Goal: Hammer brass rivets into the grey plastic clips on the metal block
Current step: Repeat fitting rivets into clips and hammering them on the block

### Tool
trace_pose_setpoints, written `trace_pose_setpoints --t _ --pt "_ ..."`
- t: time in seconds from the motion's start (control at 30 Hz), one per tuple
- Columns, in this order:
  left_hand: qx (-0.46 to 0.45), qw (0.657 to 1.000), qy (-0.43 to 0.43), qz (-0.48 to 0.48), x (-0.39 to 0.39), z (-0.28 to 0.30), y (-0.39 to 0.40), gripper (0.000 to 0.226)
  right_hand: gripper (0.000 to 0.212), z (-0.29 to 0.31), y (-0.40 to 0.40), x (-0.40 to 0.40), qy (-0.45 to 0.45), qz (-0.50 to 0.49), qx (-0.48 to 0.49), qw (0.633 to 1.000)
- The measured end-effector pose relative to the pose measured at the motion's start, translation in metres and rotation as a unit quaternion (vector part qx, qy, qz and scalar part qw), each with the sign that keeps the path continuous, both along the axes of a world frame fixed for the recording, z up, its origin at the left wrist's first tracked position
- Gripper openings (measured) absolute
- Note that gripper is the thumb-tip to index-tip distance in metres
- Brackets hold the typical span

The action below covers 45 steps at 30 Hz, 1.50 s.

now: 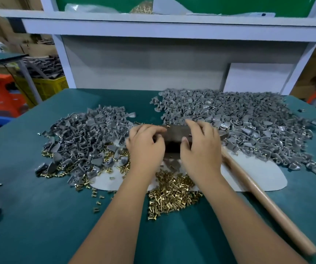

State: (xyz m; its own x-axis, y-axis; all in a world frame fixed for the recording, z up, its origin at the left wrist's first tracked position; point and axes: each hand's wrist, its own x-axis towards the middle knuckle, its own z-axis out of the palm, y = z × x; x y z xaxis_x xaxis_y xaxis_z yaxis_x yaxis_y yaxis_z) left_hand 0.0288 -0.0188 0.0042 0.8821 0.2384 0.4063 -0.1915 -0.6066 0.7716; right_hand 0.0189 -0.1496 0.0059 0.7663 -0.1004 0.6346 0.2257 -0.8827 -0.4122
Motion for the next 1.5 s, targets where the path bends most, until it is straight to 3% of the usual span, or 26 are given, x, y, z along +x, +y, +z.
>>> trace_pose_setpoints --t 0.13,0.27,0.37,0.47,0.63,0.73,0.9,0.97,1.03,1.17,1.33,1.5 --pt "0.088 0.986 0.052 0.13 -0.002 0.007 0.038 0.053 0.026 -0.003 0.012 -0.014 0.04 0.155 -0.034 0.986" --pt "0.129 0.96 0.19 0.16 -0.004 0.005 0.069 0.045 0.034 -0.007 0.024 -0.02 0.131 0.25 -0.099 0.954" --pt "0.152 0.958 0.189 0.149 -0.004 0.002 0.068 0.039 0.044 -0.01 0.034 -0.022 0.158 0.282 -0.193 0.927" --pt "0.148 0.965 0.158 0.146 -0.006 0.003 0.066 0.038 0.036 -0.011 0.039 -0.024 0.162 0.281 -0.226 0.919" --pt "0.12 0.972 0.143 0.142 -0.007 0.003 0.062 0.028 0.024 -0.005 0.04 -0.029 0.176 0.296 -0.121 0.931" --pt "0.145 0.969 0.127 0.151 -0.007 0.003 0.058 0.01 0.015 -0.002 0.044 -0.033 0.191 0.299 -0.103 0.929" --pt "0.151 0.971 0.097 0.159 -0.003 -0.001 0.057 0.011 0.016 0.001 0.044 -0.036 0.199 0.298 -0.091 0.929" --pt "0.109 0.983 0.059 0.133 -0.003 0.0 0.054 0.011 0.009 0.0 0.042 -0.037 0.183 0.294 -0.103 0.932" --pt "0.01 0.998 0.019 0.067 -0.005 0.0 0.051 0.009 0.007 -0.001 0.04 -0.036 0.16 0.288 -0.088 0.94" --pt "-0.15 0.987 -0.055 -0.019 -0.01 0.005 0.042 0.018 0.011 0.001 0.035 -0.032 0.124 0.258 0.036 0.957" --pt "-0.192 0.973 -0.076 -0.101 -0.012 0.009 0.033 0.028 0.017 0.004 0.023 -0.024 0.097 0.171 0.159 0.967" --pt "-0.194 0.972 -0.075 -0.108 -0.01 0.01 0.03 0.03 0.023 0.004 0.011 -0.014 0.085 0.116 0.213 0.966"
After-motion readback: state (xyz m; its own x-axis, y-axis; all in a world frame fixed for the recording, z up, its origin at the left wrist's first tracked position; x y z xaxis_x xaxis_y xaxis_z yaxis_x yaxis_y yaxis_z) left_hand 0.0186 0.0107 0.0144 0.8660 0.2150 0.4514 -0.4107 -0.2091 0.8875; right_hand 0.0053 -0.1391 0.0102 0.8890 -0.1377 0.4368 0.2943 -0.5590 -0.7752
